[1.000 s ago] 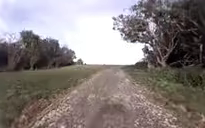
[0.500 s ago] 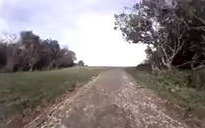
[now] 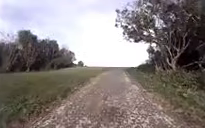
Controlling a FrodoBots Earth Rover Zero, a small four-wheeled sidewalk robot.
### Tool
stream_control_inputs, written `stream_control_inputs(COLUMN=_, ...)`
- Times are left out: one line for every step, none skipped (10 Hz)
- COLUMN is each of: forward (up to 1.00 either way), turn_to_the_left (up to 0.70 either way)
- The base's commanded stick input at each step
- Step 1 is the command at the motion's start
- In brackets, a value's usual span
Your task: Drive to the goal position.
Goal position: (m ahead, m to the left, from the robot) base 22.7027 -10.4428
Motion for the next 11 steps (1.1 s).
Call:
stream_control_inputs(forward=0.85, turn_to_the_left=0.0)
stream_control_inputs(forward=0.85, turn_to_the_left=0.0)
stream_control_inputs(forward=0.85, turn_to_the_left=0.0)
stream_control_inputs(forward=0.85, turn_to_the_left=0.0)
stream_control_inputs(forward=0.85, turn_to_the_left=0.0)
stream_control_inputs(forward=0.85, turn_to_the_left=0.0)
stream_control_inputs(forward=0.85, turn_to_the_left=0.0)
stream_control_inputs(forward=0.85, turn_to_the_left=0.0)
stream_control_inputs(forward=0.85, turn_to_the_left=0.0)
stream_control_inputs(forward=0.85, turn_to_the_left=0.0)
stream_control_inputs(forward=0.85, turn_to_the_left=0.0)
